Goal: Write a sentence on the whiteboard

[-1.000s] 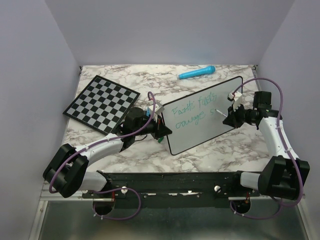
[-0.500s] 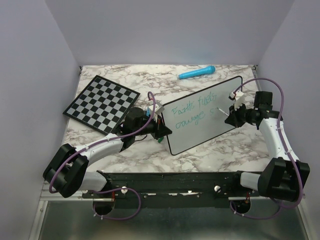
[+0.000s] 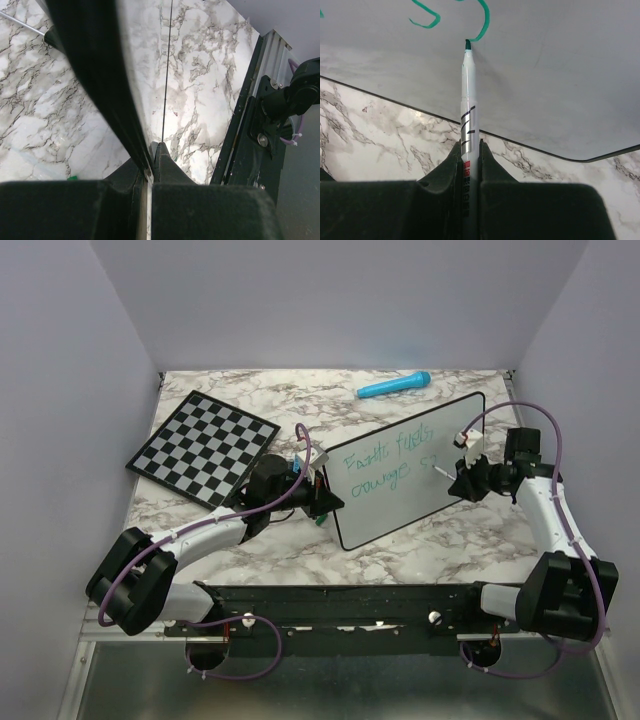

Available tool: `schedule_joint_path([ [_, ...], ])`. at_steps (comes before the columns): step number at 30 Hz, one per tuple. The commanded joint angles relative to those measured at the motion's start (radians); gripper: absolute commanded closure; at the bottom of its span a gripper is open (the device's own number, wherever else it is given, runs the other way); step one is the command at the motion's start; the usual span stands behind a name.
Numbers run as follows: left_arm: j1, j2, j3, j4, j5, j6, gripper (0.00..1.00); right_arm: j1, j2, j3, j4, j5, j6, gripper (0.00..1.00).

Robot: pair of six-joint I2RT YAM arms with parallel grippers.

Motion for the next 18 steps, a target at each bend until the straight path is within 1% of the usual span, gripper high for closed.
schedule_joint_path([
  [1, -0.011, 0.039, -0.024, -0.126, -0.03, 0.123, 1.0, 0.005, 0.013, 0.04, -0.028, -0.045, -0.004, 0.99],
  [5, -0.011, 0.044, -0.022, -0.122, -0.029, 0.123, 1.0, 0.015, 0.025, 0.084, -0.028, -0.069, 0.023, 0.99],
  [10, -0.011, 0.044, -0.022, -0.126, -0.029, 0.121, 1.0, 0.015, 0.025, 0.097, -0.012, -0.073, 0.049, 0.99],
  [14, -0.01, 0.042, -0.018, -0.13, -0.03, 0.124, 1.0, 0.014, 0.014, 0.098, 0.014, -0.037, 0.085, 1.0],
  [18, -0.011, 0.038, -0.021, -0.139, -0.032, 0.129, 1.0, 0.006, -0.01, 0.081, -0.006, -0.054, 0.063, 1.0],
])
